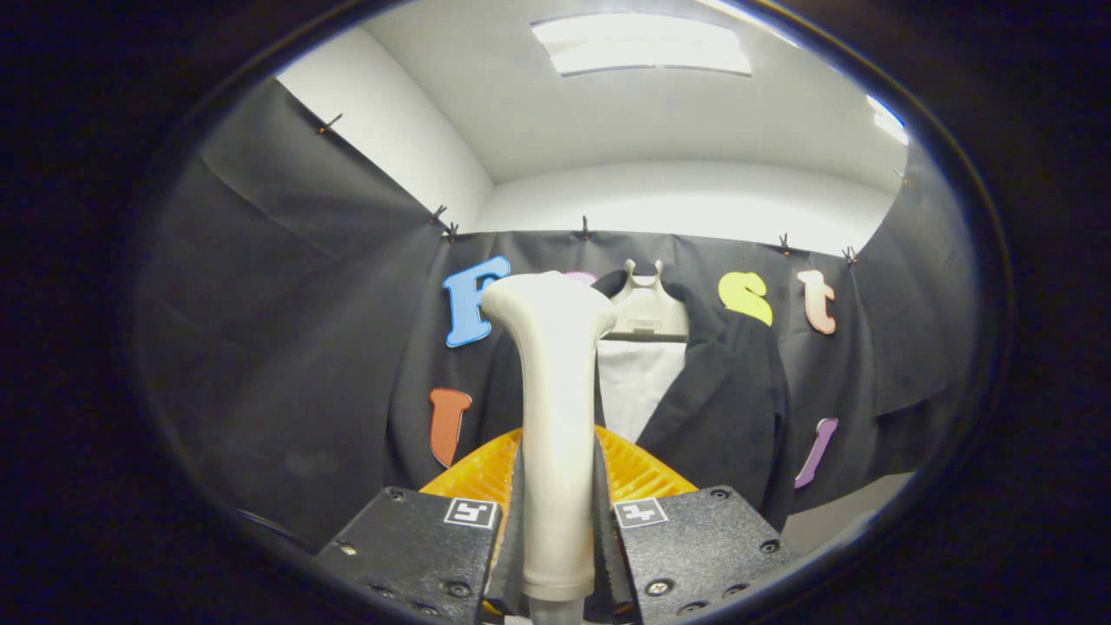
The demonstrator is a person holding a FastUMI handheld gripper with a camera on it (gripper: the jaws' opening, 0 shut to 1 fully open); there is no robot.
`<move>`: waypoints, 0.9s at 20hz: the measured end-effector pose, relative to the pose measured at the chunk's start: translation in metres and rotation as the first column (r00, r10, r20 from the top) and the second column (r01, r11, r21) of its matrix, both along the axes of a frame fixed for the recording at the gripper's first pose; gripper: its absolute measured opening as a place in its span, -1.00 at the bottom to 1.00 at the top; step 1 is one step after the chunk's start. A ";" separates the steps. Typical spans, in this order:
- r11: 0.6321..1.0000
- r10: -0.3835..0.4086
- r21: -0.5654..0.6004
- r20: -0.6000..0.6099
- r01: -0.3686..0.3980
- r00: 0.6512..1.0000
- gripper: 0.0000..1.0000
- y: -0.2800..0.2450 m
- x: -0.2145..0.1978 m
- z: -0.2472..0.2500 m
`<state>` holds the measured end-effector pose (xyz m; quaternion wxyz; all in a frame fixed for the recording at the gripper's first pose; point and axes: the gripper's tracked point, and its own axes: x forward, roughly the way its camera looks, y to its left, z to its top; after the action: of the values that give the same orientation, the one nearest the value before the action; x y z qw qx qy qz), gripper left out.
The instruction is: Iron the clothes twice with a garment steamer, once on the left side and once on the right side.
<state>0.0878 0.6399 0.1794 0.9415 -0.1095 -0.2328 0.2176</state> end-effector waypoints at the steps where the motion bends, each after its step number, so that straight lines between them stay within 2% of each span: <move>1: 1.000 0.002 0.004 0.018 -0.003 1.000 -0.28 0.009 0.009 0.010; 5: 1.000 -0.002 0.016 0.080 0.001 0.997 -0.28 0.029 0.032 0.038; 8: 1.000 -0.013 0.025 0.076 0.011 0.997 -0.29 0.033 0.048 0.041; 18: 0.999 -0.049 -0.023 -0.023 0.048 0.999 -0.29 0.009 0.058 -0.013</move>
<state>0.1462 0.6487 0.1667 0.9479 -0.1229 -0.2166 0.1984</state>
